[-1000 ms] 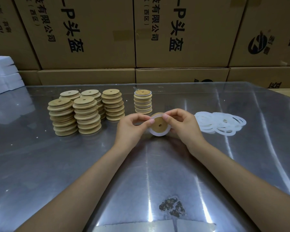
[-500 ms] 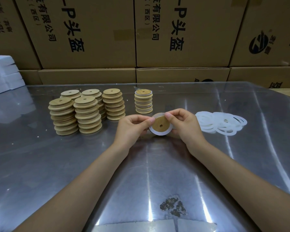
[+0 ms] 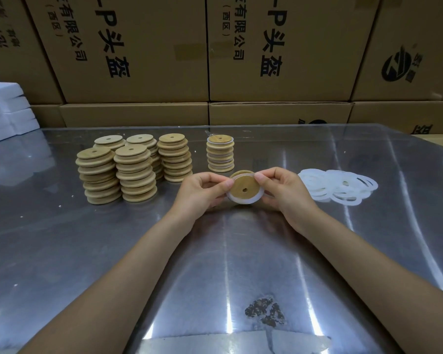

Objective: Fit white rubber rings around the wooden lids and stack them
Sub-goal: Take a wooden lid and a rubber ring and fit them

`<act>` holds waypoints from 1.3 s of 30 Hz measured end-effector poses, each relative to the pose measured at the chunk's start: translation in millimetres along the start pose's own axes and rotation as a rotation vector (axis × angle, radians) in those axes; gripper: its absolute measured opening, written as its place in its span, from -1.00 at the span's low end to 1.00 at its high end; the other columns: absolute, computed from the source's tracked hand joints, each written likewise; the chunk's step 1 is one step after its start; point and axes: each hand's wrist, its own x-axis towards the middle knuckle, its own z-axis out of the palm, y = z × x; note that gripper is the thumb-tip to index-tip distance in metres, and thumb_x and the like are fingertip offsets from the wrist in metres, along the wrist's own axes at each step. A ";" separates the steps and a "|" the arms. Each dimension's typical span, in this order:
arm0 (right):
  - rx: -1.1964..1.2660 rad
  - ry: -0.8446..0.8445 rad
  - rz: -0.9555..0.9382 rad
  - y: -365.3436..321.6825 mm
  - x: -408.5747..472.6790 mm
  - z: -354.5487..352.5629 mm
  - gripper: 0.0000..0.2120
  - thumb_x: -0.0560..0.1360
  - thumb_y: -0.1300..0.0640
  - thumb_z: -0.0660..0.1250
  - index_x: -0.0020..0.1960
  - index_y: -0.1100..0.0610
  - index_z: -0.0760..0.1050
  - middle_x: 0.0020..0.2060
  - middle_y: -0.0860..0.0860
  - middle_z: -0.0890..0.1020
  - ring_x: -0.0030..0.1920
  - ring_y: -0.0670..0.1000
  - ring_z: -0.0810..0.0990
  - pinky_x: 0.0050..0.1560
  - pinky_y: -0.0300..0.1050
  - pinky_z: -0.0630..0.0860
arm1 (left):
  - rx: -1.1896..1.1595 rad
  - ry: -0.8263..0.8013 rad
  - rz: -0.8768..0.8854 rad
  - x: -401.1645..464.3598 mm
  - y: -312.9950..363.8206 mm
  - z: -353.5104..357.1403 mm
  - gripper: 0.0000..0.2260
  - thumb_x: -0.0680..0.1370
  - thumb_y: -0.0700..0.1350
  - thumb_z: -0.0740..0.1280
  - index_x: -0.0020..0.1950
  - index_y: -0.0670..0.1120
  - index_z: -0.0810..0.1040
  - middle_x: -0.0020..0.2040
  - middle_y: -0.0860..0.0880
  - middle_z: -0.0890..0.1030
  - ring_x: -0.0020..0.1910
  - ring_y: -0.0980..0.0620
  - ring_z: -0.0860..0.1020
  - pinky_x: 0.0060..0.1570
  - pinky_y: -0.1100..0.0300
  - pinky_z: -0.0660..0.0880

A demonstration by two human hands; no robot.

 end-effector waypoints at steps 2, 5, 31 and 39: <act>-0.006 -0.024 -0.001 -0.7 0.5 -3.1 -0.92 0.54 0.22 0.31 -0.14 0.16 0.53 -0.22 0.04 0.67 -0.21 -0.10 0.65 -0.12 -0.20 0.61 | 0.085 -0.008 0.050 0.3 0.0 -1.5 -0.95 0.48 -0.23 0.42 -0.12 -0.11 0.60 -0.23 -0.02 0.64 -0.37 0.26 0.57 -0.34 0.42 0.48; -0.018 -0.046 0.003 -1.3 1.8 -9.2 -0.93 0.51 0.20 0.35 -0.14 0.15 0.52 -0.24 0.04 0.67 -0.22 -0.11 0.66 -0.12 -0.22 0.62 | 0.192 -0.039 0.134 0.9 0.6 -1.2 -0.85 0.45 -0.31 0.43 -0.03 -0.16 0.56 -0.15 -0.05 0.63 -0.29 0.22 0.56 -0.31 0.42 0.48; -0.056 -0.009 -0.164 -7.0 -7.3 7.7 -0.92 0.46 0.16 0.43 -0.17 0.03 0.55 -0.27 -0.09 0.69 -0.19 -0.16 0.65 -0.16 -0.20 0.59 | -0.005 -0.116 0.083 -6.2 -0.8 9.4 -0.70 0.44 -0.32 0.43 0.16 -0.19 0.56 -0.10 -0.04 0.64 -0.19 0.18 0.59 -0.23 0.37 0.50; -0.115 -0.037 -0.276 -7.8 -12.5 15.0 -0.86 0.49 0.27 0.37 -0.22 0.10 0.53 -0.34 -0.02 0.66 -0.34 -0.12 0.62 -0.22 -0.20 0.59 | 0.438 -0.013 0.317 -1.3 -2.5 8.2 -0.66 0.34 -0.15 0.56 -0.10 0.22 0.53 -0.19 0.15 0.63 -0.20 0.18 0.58 -0.13 0.22 0.52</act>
